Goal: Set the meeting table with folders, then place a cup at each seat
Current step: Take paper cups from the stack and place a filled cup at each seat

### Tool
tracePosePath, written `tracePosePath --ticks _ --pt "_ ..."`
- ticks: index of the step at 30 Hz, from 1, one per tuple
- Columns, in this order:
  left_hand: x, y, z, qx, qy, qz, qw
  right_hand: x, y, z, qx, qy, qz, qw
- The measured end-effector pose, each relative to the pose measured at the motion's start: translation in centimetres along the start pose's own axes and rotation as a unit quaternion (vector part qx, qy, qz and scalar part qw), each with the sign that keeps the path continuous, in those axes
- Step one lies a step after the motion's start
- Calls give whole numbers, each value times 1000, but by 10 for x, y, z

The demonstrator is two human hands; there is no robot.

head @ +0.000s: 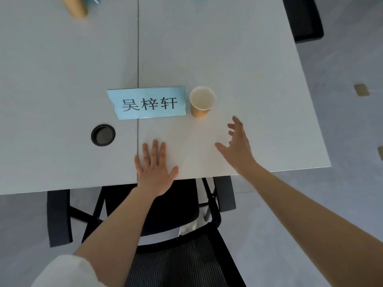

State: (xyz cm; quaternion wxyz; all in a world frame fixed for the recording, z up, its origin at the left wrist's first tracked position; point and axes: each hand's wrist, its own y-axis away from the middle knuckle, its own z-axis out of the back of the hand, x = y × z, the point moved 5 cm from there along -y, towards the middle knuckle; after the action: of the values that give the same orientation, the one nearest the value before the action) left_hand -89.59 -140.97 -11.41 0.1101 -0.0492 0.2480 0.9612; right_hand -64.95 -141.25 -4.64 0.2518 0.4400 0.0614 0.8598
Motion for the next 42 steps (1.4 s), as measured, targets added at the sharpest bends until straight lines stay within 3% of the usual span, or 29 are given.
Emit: tracePosePath --ticks 3,7,9,13,20,24,33,42 --pt "-5 3 9 10 -5 18 1000 -26 30 12 -6 -9 -20 1000" --pt "-41 19 22 -13 71 65 995 -67 78 41 -25 -25 -57 998" --pt "-71 38 17 -24 92 50 994 -90 102 60 -30 -28 -69 997" --pt "-154 83 -2 -53 137 -19 989 -140 144 116 -44 -38 -98 993" --pt "-333 159 -38 -40 251 -40 966 -238 202 250 -63 -62 -122 989" --pt "-425 186 -43 -27 259 -92 961 -272 215 316 -87 -74 -114 987" --pt "-525 174 -26 -17 300 -110 948 -298 175 409 -114 -124 -103 980" --pt "-592 86 15 -32 344 -36 938 -294 44 478 -48 -103 -77 991"
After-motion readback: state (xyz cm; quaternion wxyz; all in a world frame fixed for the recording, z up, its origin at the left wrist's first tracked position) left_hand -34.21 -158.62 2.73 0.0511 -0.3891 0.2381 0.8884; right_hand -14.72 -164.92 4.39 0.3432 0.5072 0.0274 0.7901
